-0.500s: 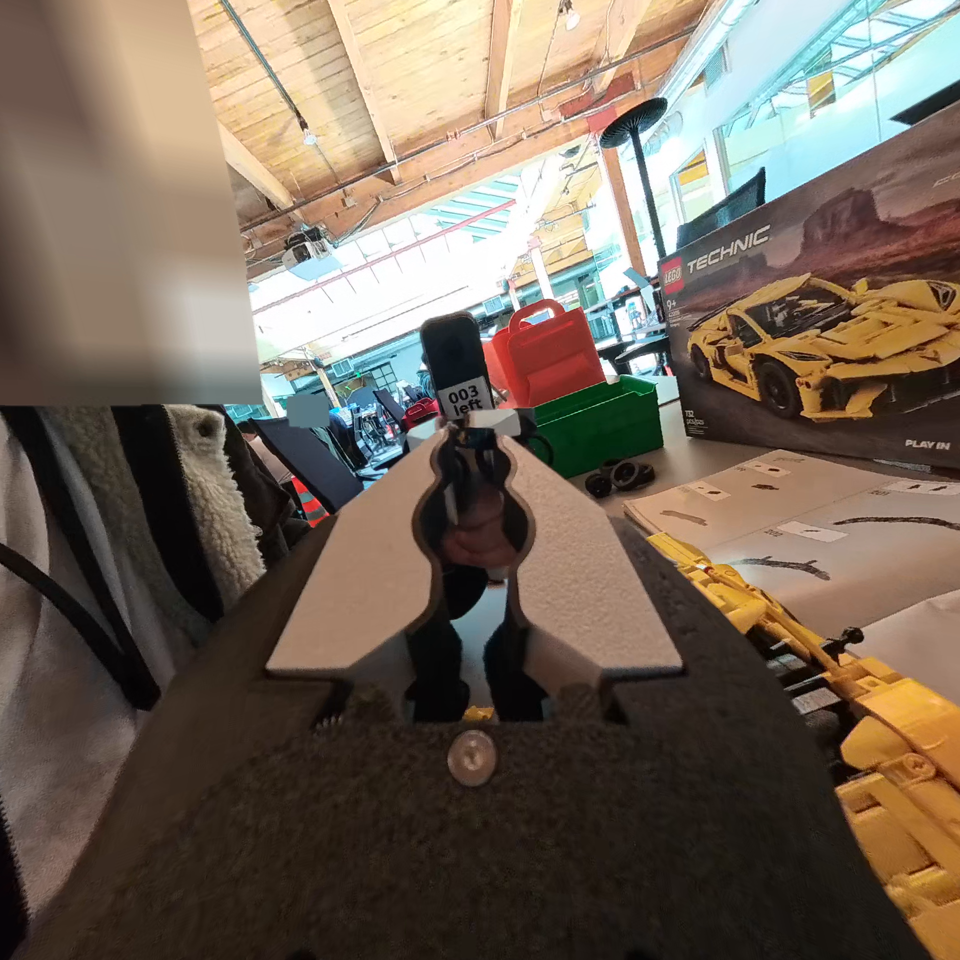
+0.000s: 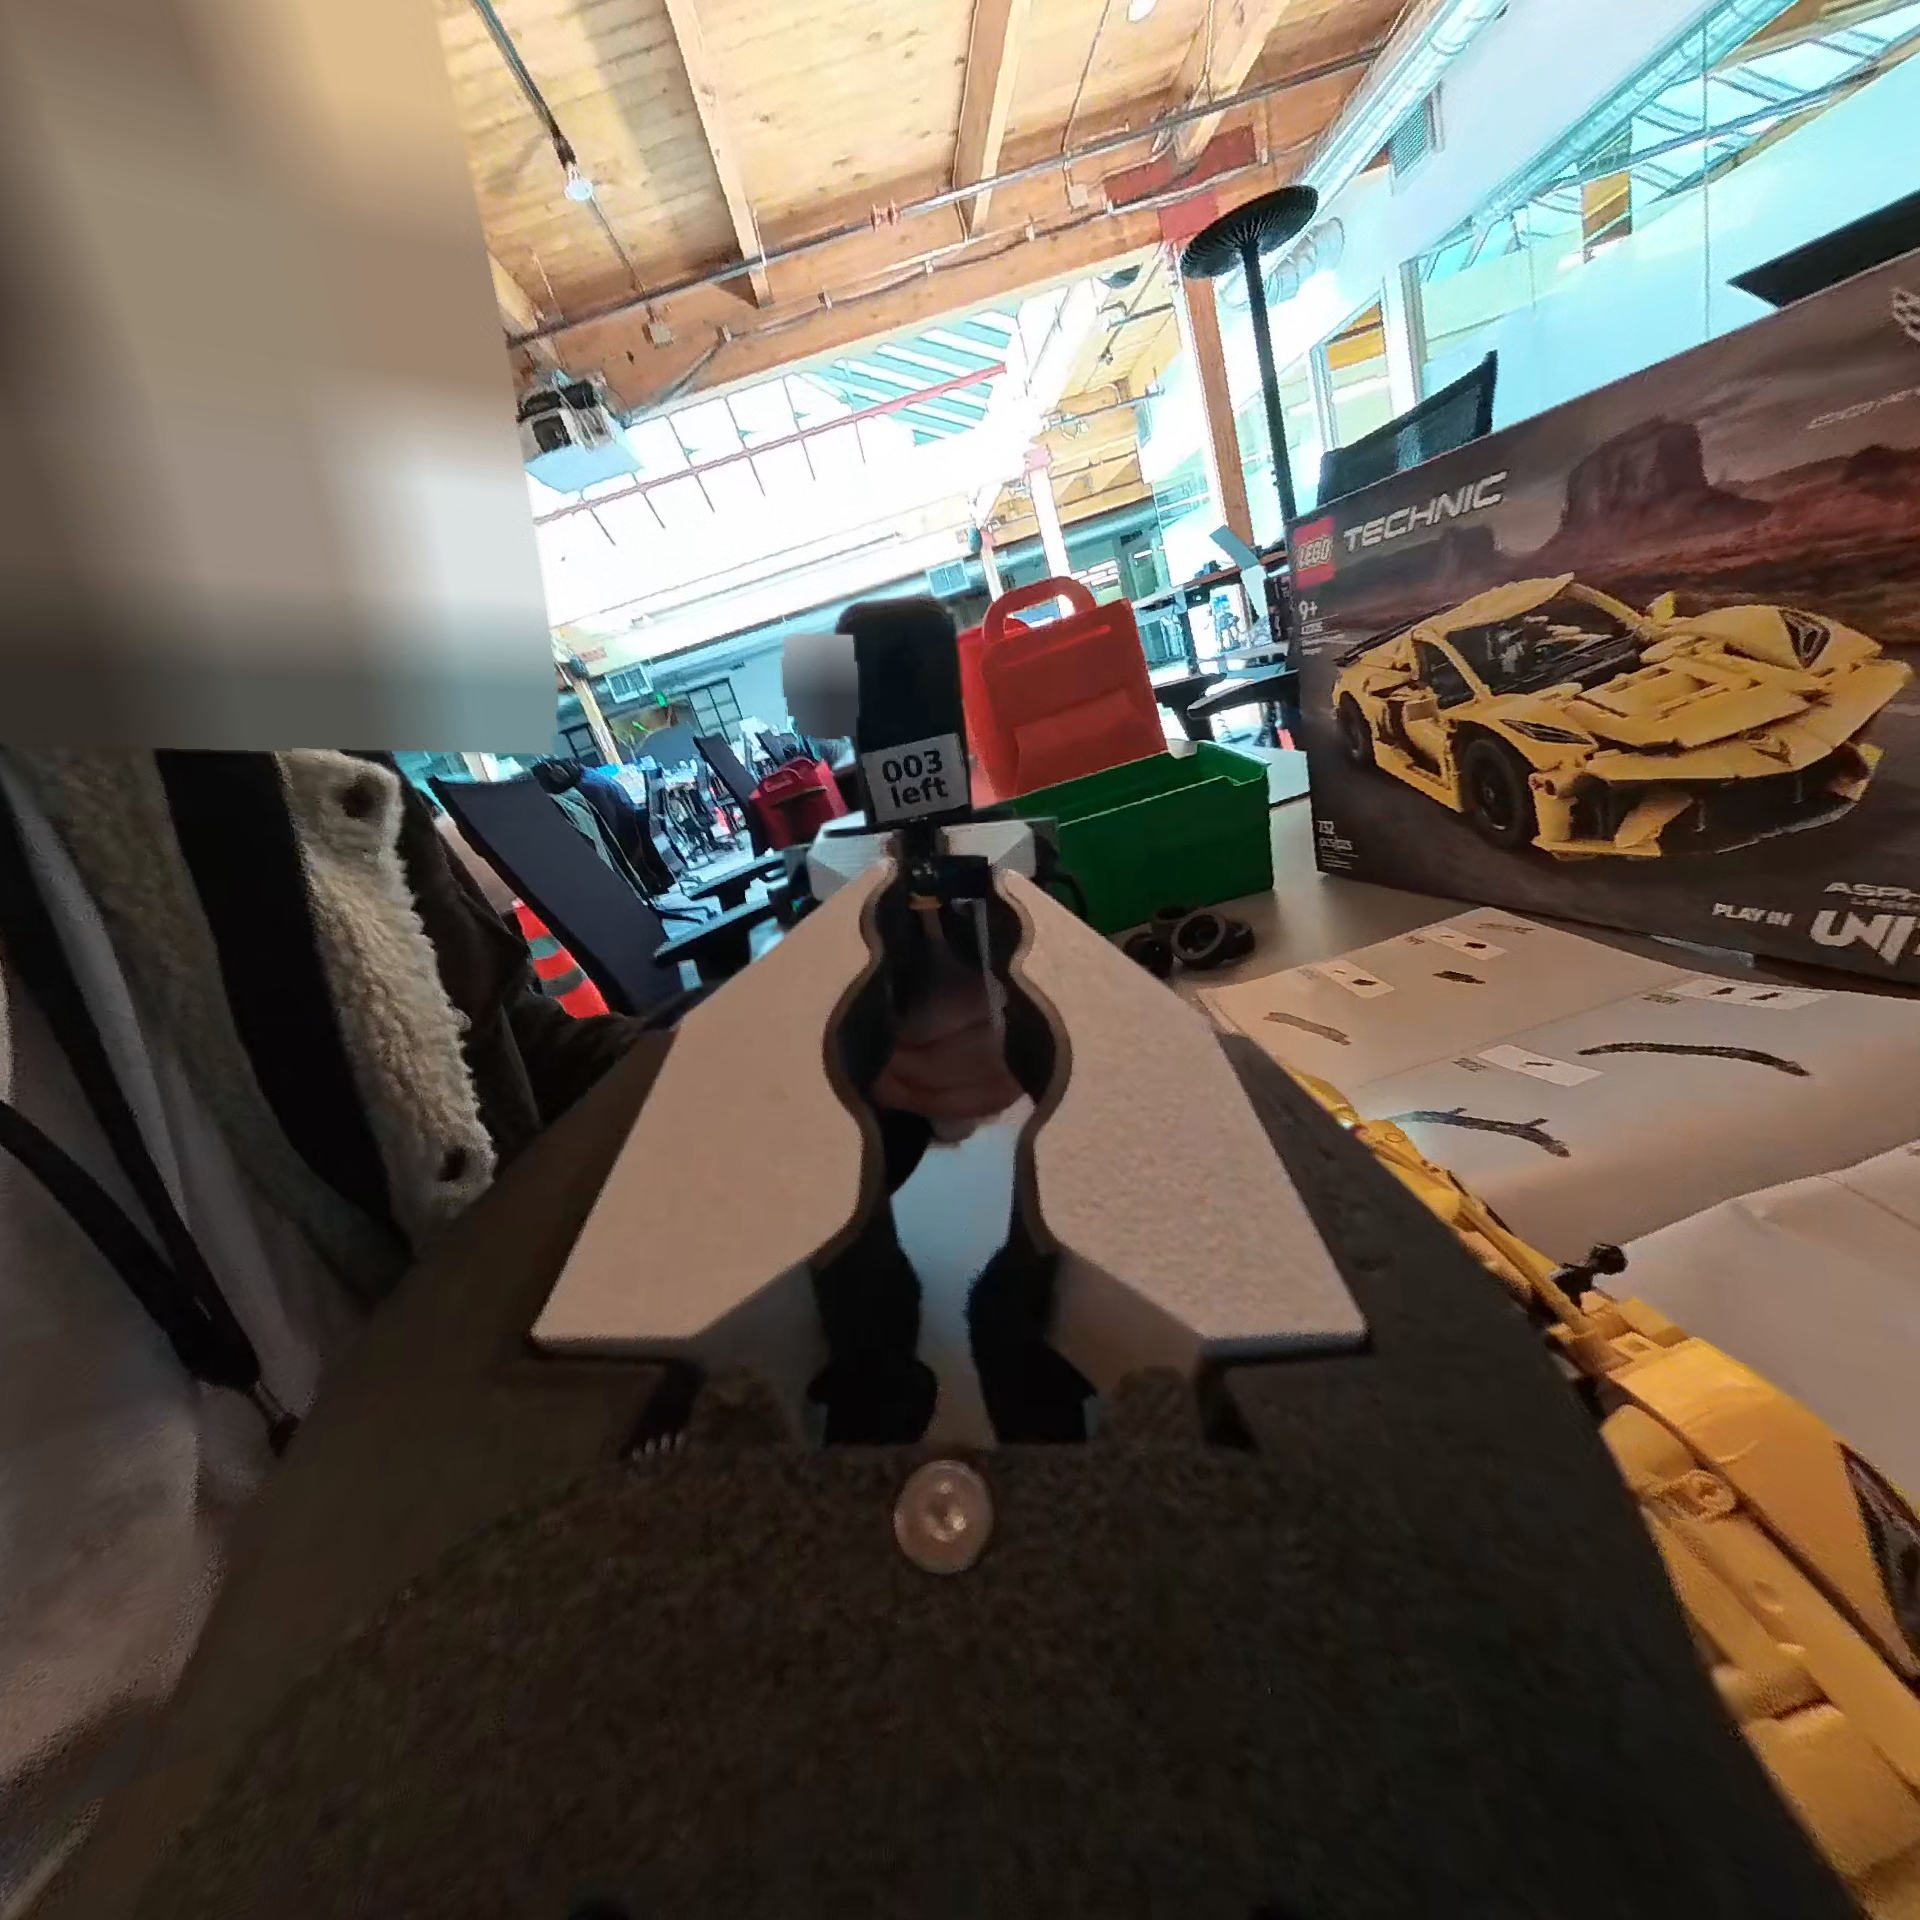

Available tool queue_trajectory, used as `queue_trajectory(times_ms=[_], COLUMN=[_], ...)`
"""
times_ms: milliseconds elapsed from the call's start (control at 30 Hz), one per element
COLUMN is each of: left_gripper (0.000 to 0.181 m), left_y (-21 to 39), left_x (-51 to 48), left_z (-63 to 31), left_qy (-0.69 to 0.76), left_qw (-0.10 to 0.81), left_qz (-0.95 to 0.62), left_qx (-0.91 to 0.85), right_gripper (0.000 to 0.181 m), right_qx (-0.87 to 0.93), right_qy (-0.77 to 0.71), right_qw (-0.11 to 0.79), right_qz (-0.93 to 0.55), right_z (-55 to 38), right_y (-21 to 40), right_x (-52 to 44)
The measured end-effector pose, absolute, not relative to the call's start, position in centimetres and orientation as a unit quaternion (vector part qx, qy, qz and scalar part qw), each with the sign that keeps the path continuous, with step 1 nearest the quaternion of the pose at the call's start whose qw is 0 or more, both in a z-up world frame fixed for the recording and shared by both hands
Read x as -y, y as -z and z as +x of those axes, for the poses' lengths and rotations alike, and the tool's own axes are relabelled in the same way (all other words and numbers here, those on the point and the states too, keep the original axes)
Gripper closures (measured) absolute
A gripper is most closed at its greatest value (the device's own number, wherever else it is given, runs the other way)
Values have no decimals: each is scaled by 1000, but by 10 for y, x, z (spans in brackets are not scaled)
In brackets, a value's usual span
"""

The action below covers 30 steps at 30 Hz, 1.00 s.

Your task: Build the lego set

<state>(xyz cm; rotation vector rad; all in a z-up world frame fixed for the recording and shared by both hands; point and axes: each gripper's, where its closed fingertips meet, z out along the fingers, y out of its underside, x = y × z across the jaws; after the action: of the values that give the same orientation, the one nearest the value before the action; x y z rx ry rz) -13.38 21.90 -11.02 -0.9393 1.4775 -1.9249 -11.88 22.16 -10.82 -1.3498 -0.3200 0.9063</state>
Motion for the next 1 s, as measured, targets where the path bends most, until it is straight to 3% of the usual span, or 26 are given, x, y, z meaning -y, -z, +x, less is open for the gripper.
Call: queue_trajectory(times_ms=[367,1000], left_gripper=[174,174], left_y=[108,127], left_x=[-210,-207], left_z=[-139,-138], left_qy=[806,771], left_qw=[-26,-21], left_qz=[-399,-414], left_qx=[-435,-483], right_gripper=[175,174], right_qx=[244,253], right_qy=[-259,-264], right_qw=[720,678], right_qz=[-596,-638], right_z=[-123,-123], right_y=[111,129], right_x=[-212,-207])
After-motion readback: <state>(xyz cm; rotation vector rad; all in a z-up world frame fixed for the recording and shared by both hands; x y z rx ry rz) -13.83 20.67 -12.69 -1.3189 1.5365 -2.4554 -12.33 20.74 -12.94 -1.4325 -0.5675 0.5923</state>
